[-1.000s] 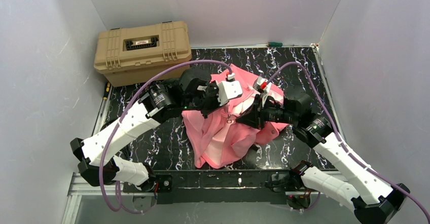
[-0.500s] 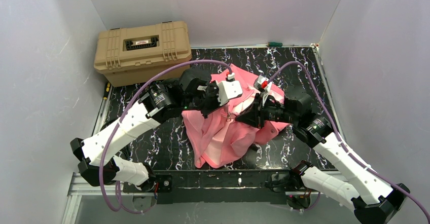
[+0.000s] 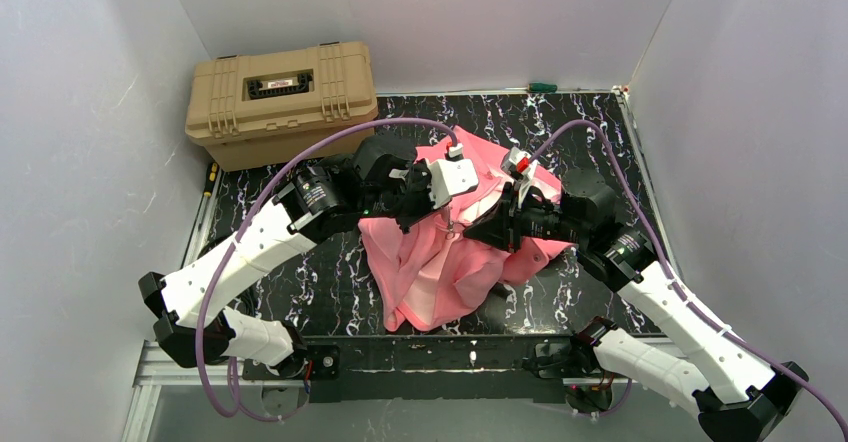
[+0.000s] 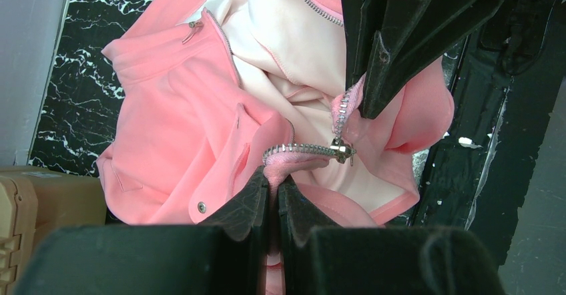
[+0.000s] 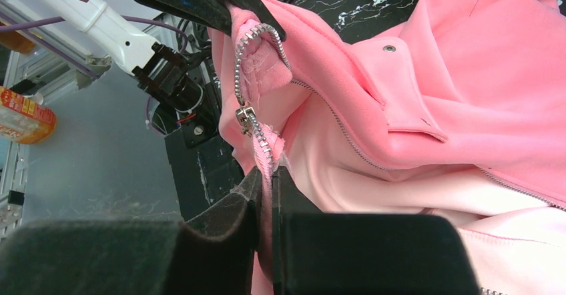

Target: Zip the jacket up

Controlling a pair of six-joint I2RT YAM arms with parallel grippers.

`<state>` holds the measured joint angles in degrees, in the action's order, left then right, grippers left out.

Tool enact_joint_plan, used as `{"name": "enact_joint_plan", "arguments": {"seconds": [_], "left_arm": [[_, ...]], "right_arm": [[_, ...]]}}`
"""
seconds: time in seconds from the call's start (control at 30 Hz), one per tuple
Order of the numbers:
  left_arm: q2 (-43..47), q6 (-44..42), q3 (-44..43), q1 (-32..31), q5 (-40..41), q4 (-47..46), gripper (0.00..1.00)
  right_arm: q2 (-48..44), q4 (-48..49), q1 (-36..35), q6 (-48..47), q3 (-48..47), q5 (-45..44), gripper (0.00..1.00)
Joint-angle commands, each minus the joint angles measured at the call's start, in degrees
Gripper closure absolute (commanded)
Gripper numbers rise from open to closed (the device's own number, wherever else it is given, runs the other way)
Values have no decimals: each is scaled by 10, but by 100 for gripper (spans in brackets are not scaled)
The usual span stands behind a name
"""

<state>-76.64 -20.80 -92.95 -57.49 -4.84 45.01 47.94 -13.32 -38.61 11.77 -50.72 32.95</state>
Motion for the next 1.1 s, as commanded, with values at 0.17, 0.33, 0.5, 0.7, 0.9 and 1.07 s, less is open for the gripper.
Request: {"name": "enact_joint_plan", "arguments": {"seconds": [0.17, 0.33, 0.5, 0.7, 0.9, 1.07], "left_arm": [[3, -2, -18, -2, 1, -6, 100], [3, -6, -14, -2, 2, -6, 100], [4, -11, -12, -2, 6, -6, 100], [3, -11, -12, -2, 12, -6, 100], [2, -11, -10, -2, 20, -10, 100], [0, -6, -10, -2, 39, -24, 100]], "right_arm": [[-11, 43, 1, 8, -10, -9, 99], [-15, 66, 2, 31, 6, -15, 99], [-17, 73, 1, 49, 15, -28, 99], [-17, 55, 1, 52, 21, -29, 99], [-20, 38, 1, 43, 22, -29, 99], [-12, 37, 1, 41, 19, -17, 99]]}}
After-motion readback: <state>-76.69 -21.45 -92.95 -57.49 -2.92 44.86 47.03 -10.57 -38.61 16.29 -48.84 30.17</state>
